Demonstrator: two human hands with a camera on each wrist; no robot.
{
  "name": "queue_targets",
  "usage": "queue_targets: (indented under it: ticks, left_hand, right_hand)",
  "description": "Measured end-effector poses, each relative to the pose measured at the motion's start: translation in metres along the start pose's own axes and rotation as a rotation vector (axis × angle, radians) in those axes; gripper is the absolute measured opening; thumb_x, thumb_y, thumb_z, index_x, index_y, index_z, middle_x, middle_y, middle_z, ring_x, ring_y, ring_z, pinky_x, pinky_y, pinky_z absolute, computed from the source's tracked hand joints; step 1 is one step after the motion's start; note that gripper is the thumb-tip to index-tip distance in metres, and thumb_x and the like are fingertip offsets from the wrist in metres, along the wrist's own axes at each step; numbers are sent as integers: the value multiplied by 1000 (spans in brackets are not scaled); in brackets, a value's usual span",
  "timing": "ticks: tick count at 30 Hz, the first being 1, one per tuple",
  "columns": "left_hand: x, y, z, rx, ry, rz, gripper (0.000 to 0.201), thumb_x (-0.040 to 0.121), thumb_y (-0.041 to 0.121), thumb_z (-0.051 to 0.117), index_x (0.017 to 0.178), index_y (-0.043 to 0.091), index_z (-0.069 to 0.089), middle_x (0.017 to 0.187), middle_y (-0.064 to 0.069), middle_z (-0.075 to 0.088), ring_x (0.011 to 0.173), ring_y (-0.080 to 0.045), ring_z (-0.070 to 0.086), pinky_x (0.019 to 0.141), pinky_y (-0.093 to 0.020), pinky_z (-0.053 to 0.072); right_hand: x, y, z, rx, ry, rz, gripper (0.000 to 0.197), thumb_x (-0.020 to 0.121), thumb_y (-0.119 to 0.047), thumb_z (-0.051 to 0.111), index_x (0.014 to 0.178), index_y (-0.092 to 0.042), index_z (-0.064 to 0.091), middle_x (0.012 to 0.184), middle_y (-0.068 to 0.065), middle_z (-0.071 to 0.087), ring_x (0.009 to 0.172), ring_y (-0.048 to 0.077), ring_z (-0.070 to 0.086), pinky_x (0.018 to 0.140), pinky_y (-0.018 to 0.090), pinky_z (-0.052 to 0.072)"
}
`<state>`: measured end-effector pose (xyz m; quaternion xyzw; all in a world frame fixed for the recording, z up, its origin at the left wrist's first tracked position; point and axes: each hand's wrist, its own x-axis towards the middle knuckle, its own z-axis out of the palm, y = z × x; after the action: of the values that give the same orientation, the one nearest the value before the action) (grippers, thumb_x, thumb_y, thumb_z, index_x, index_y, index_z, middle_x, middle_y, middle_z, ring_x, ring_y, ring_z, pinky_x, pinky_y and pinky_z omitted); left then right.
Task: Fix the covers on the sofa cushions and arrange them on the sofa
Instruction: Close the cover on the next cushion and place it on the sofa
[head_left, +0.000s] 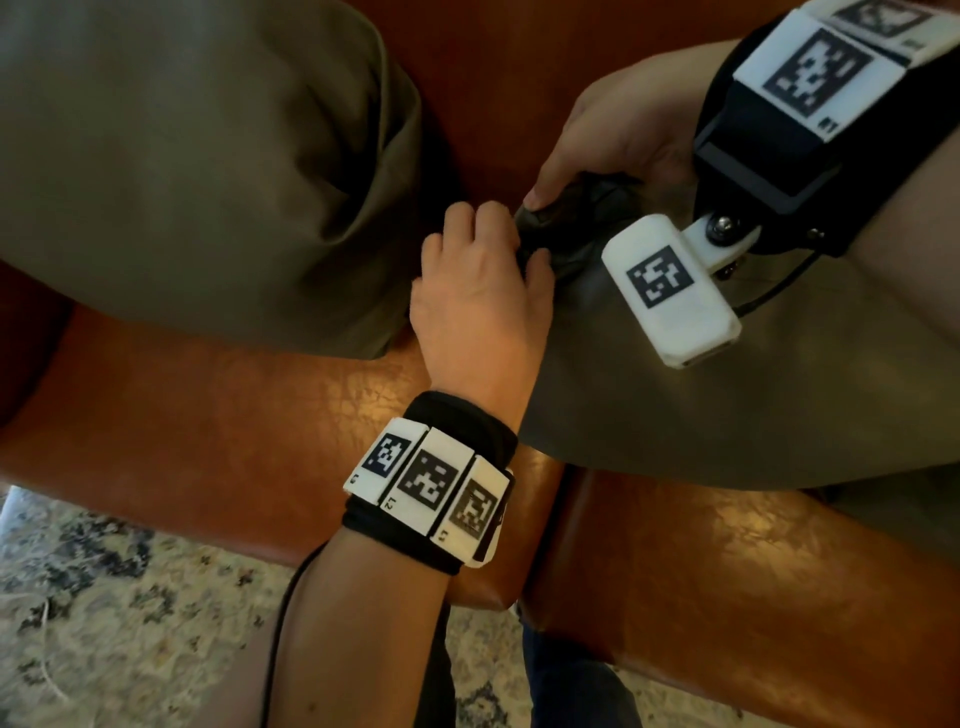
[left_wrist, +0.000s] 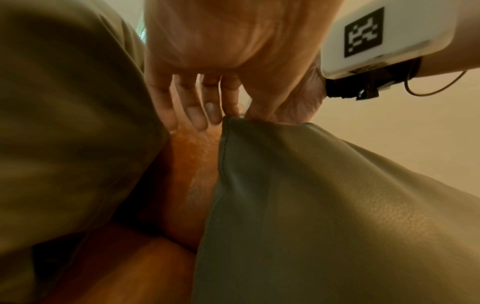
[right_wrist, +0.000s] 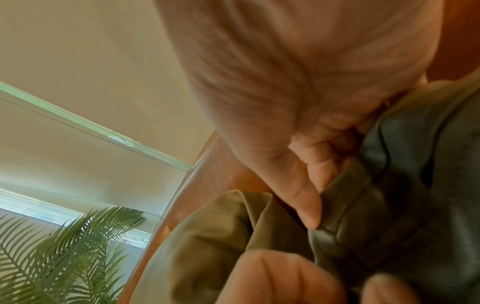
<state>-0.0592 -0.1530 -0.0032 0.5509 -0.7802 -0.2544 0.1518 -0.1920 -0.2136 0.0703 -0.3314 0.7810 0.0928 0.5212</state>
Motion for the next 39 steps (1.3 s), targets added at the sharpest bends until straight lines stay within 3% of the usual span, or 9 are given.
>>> queue_targets:
  ticks: [4,8,10,15,19,29,32,35,39]
  left_hand:
    - [2,-2,2,-302,-43,-121,12,88,21,64,95,17,55,88,7,56,77,-13,56,69,-34,51]
    - [14,-14,2,-550,-48,-273,9,88,17,67,85,22,61,78,8,61,73,-7,60,66,-22,52]
    - [18,-19,2,-586,-62,-287,13,87,18,68,82,27,60,75,10,60,70,-4,59,65,-19,50]
    - [16,-19,3,-699,-83,-283,10,88,18,69,88,25,62,81,10,62,72,0,61,67,-16,52]
    - [15,-18,2,-753,-91,-216,10,88,14,69,88,21,63,79,11,62,67,4,58,64,-11,48]
    - [11,-19,1,-666,-88,-96,9,89,21,68,92,22,59,82,8,60,70,-3,58,65,-18,52]
    - [8,-18,0,-557,-60,-52,20,85,36,70,91,20,60,82,5,61,72,-10,60,64,-31,56]
    - [10,-16,-1,-409,-46,-46,32,79,51,66,86,21,58,83,5,59,78,-16,58,66,-42,54]
    - [17,-10,-6,-353,-72,-62,21,84,38,67,81,19,58,81,3,59,81,-19,58,69,-41,54]
  right_hand:
    - [6,7,0,-79,80,-70,32,90,-39,63,108,-13,67,107,11,68,99,29,65,95,45,49]
    - [2,29,4,-225,368,-530,11,85,-26,69,94,-20,68,101,-2,66,98,14,61,89,30,47]
    - [-3,41,8,-378,439,-672,12,82,-25,70,93,-23,66,104,-1,57,98,14,54,86,33,45]
    - [2,51,21,-597,543,-731,23,81,-36,69,99,-24,61,110,1,52,104,22,49,88,44,44]
    - [7,45,20,-630,599,-734,21,81,-33,71,93,-21,58,102,-2,48,100,24,50,86,43,42]
    - [13,40,5,-584,414,-678,15,87,-36,66,82,-22,63,99,-8,46,98,11,39,88,36,32]
    - [11,33,-1,-478,304,-622,16,84,-36,69,79,-21,66,102,-1,58,95,17,54,76,36,44]
    - [12,30,-5,-337,189,-550,16,82,-40,72,77,-24,68,103,1,65,90,15,58,65,30,42]
    - [15,30,-10,-223,82,-458,21,80,-47,71,82,-26,72,97,-2,69,91,14,61,79,31,46]
